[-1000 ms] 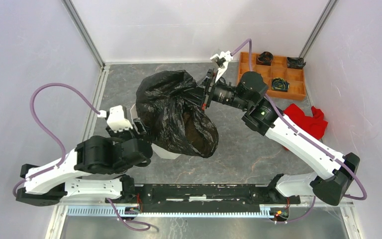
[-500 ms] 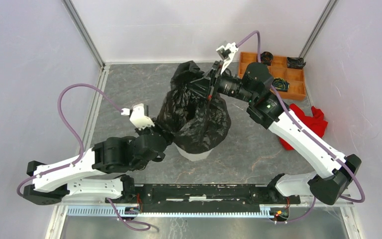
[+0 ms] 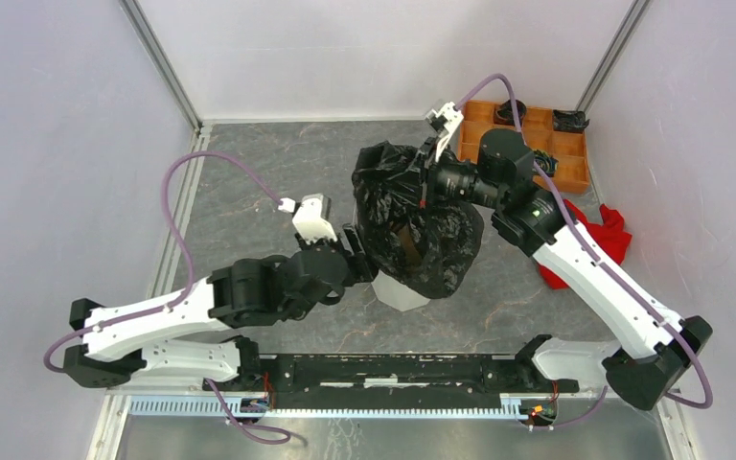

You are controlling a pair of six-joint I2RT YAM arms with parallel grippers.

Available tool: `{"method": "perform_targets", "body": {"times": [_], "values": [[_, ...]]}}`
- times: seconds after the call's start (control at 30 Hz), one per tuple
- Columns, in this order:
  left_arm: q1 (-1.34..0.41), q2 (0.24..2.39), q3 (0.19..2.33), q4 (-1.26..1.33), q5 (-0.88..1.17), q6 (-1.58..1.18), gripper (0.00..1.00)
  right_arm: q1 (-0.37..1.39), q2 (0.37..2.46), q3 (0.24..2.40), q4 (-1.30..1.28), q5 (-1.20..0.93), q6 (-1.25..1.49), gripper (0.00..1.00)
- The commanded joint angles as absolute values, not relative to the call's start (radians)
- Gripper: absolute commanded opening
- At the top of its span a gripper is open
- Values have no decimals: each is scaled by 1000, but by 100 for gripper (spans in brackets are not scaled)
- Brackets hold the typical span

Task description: Put the trash bags into the trash bin

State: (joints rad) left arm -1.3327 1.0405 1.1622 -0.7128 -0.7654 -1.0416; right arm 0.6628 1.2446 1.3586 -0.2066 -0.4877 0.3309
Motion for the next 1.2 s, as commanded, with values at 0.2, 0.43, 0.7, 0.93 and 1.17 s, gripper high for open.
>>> {"method": "perform_targets", "body": {"times": [0.2, 0.43, 0.7, 0.93, 1.17], "values": [[-1335, 911, 1300, -789, -684, -765, 100, 640, 1171, 1265, -320, -397, 244, 1], [-1335, 926, 1423, -660, -632, -677, 100, 641, 1164, 1283, -258, -464, 311, 1], [-1333, 1111, 1542, -674, -692, -610, 100, 640, 1121, 1322, -223, -479, 372, 1], [-1323, 1181, 1546, -652, -601, -601, 83, 640, 1081, 1315, -161, -470, 436, 11], [-1303, 1150, 1510, -670, -711, -630, 22, 641, 1049, 1307, -207, -488, 414, 53]]}}
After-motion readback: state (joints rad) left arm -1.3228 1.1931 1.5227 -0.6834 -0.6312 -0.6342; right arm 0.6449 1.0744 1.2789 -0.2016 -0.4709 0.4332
